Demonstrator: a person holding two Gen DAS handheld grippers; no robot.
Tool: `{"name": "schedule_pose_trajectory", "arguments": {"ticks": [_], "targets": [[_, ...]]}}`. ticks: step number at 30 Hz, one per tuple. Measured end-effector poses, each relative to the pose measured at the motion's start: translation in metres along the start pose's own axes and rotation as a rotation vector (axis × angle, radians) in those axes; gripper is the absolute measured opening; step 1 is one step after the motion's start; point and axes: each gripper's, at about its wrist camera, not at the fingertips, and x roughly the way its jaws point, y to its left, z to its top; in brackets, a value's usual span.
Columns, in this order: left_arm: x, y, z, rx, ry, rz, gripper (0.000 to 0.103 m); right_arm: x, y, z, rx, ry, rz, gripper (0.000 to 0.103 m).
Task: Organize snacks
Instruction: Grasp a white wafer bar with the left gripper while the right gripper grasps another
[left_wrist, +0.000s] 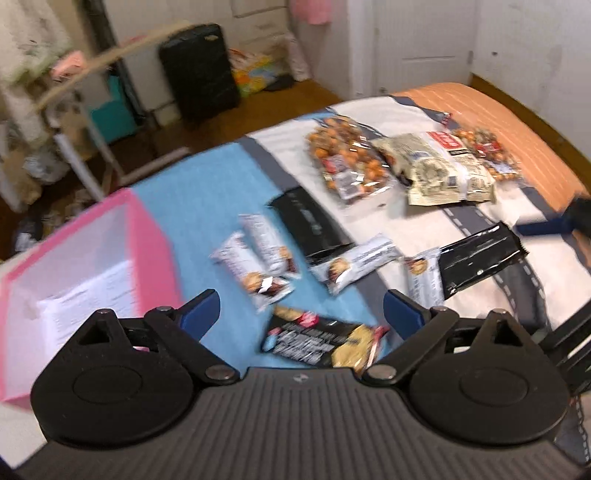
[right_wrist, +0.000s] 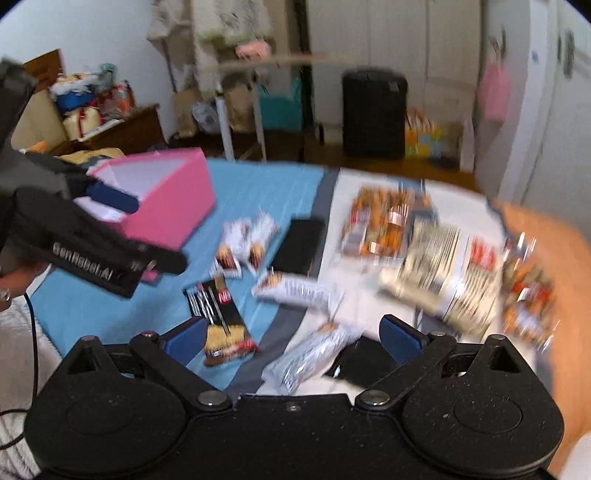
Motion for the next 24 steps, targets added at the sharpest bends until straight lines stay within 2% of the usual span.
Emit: {"name": "schedule_pose_trajectory", "arguments": {"ticks": [1, 3, 4, 7, 9, 12, 14, 16, 19, 21, 23, 24], "targets": [[0.011, 0.0, 0.003, 0.003, 0.009, -0.038, 0.094, 0.009, -0.001, -0.006, 0.01, 0.011, 0.016, 0.089], [0.032, -0.006, 0.007, 0.074, -0.003, -0.183, 0.094, 0.027, -0.003, -0.015, 0.016, 0.02, 0.047, 0.084], [0.04, -0.008, 0.008, 0.1, -0.005, -0.219, 0.094, 0.033, -0.003, -0.017, 0.019, 0.02, 0.052, 0.083], [0.066, -0.018, 0.012, 0.159, -0.01, -0.183, 0.093, 0.051, -0.006, -0.024, 0.039, 0.041, 0.054, 0.078], [0.082, -0.02, 0.014, 0.174, -0.002, -0.187, 0.089, 0.061, -0.007, -0.027, 0.056, 0.05, 0.054, 0.074], [0.109, -0.015, 0.021, 0.155, 0.031, -0.219, 0.079, 0.073, -0.005, -0.031, 0.045, 0.057, 0.029, 0.071], [0.126, -0.013, 0.024, 0.162, 0.038, -0.24, 0.069, 0.081, -0.001, -0.033, 0.003, 0.052, -0.017, 0.065], [0.139, -0.01, 0.026, 0.168, 0.064, -0.296, 0.053, 0.085, 0.002, -0.036, -0.043, 0.038, -0.061, 0.06], [0.148, -0.004, 0.027, 0.132, 0.088, -0.359, 0.05, 0.083, 0.005, -0.04, -0.117, -0.001, -0.11, 0.051], [0.146, -0.001, 0.026, 0.119, 0.106, -0.407, 0.046, 0.08, 0.005, -0.041, -0.158, -0.012, -0.125, 0.049], [0.147, 0.001, 0.025, 0.086, 0.178, -0.48, 0.046, 0.076, 0.003, -0.042, -0.171, -0.013, -0.127, 0.047], [0.147, 0.001, 0.024, 0.072, 0.201, -0.491, 0.046, 0.074, 0.002, -0.043, -0.17, -0.01, -0.126, 0.047]]}}
